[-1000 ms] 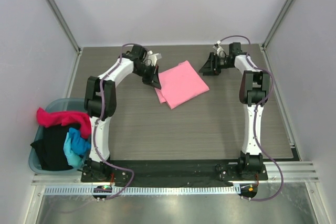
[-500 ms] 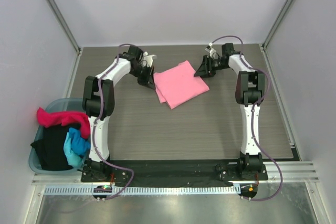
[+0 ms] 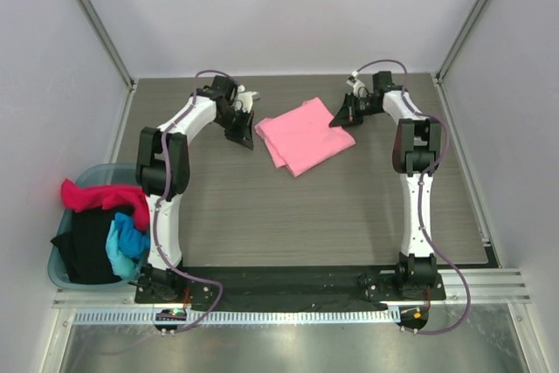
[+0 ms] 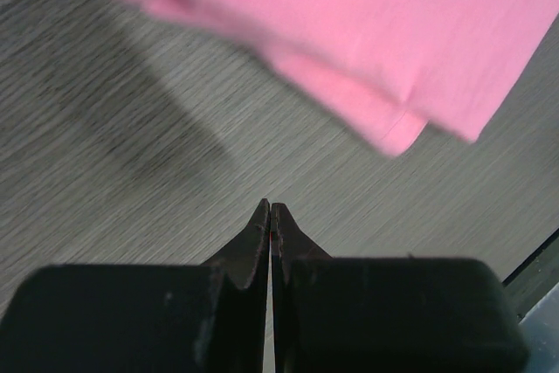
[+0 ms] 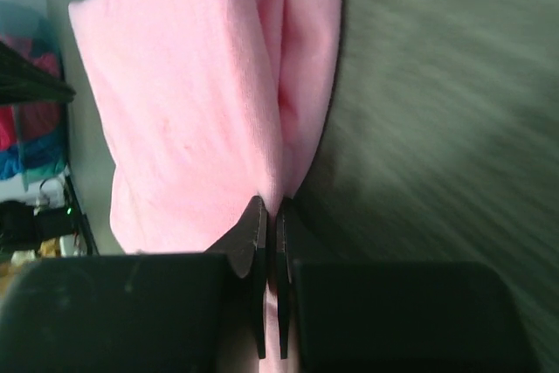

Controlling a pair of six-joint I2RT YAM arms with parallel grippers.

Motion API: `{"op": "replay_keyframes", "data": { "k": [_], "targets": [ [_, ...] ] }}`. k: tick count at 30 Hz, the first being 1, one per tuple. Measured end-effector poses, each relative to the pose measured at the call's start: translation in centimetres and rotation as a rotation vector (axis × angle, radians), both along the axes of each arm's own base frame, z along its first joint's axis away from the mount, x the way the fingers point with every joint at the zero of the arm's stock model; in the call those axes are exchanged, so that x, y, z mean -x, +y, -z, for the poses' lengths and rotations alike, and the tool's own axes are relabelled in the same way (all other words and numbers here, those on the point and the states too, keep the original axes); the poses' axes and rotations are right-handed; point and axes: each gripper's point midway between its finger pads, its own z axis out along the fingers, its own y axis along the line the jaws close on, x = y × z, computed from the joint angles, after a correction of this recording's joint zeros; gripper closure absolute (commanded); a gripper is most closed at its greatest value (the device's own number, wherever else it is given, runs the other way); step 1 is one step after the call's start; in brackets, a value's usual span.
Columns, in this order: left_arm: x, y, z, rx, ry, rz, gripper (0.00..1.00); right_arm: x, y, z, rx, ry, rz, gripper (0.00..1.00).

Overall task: Fold and stack the t-shirts
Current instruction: Neatly place the folded tshirt to the corner

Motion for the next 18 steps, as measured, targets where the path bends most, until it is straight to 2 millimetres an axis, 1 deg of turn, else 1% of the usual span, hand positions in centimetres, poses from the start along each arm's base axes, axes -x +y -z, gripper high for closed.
{"op": "replay_keyframes", "data": {
  "k": [1,3,5,7,10,11,14,16,18],
  "targets": [
    [0.0,0.1,0.0,-0.004,-0.003,0.002,1.00,-0.7,-1.0,-0.1,0.009,-0.010,0.027,0.99],
    [-0.2,0.3,-0.1,-0.013,-0.011,0.003,1.00,-2.2,-3.6,-0.3,0.032,-0.036,0.091,0.99],
    [-0.4,0.4,-0.3,-0.020,-0.020,0.003,1.00,-3.7,-6.8,-0.7,0.059,-0.070,0.160,0.99],
    [-0.6,0.4,-0.4,-0.024,-0.029,0.005,1.00,-5.1,-10.6,-1.0,0.093,-0.106,0.239,0.99],
    [-0.9,0.5,-0.6,-0.036,-0.048,0.014,1.00,-6.6,-15.1,-1.6,0.141,-0.150,0.332,0.99],
    [-0.9,0.6,-0.6,-0.039,-0.051,0.015,1.00,-7.1,-17.1,-1.9,0.166,-0.167,0.372,0.99],
    [-0.9,0.5,-0.6,-0.050,-0.056,0.023,1.00,-8.2,-20.7,-2.7,0.222,-0.208,0.451,0.99],
    [-0.9,0.3,-0.7,-0.055,-0.061,0.030,1.00,-8.8,-22.0,-3.2,0.254,-0.233,0.483,0.99],
    [-0.8,0.1,-0.8,-0.057,-0.068,0.040,1.00,-9.3,-23.0,-3.5,0.289,-0.253,0.511,0.99]
  ]
}}
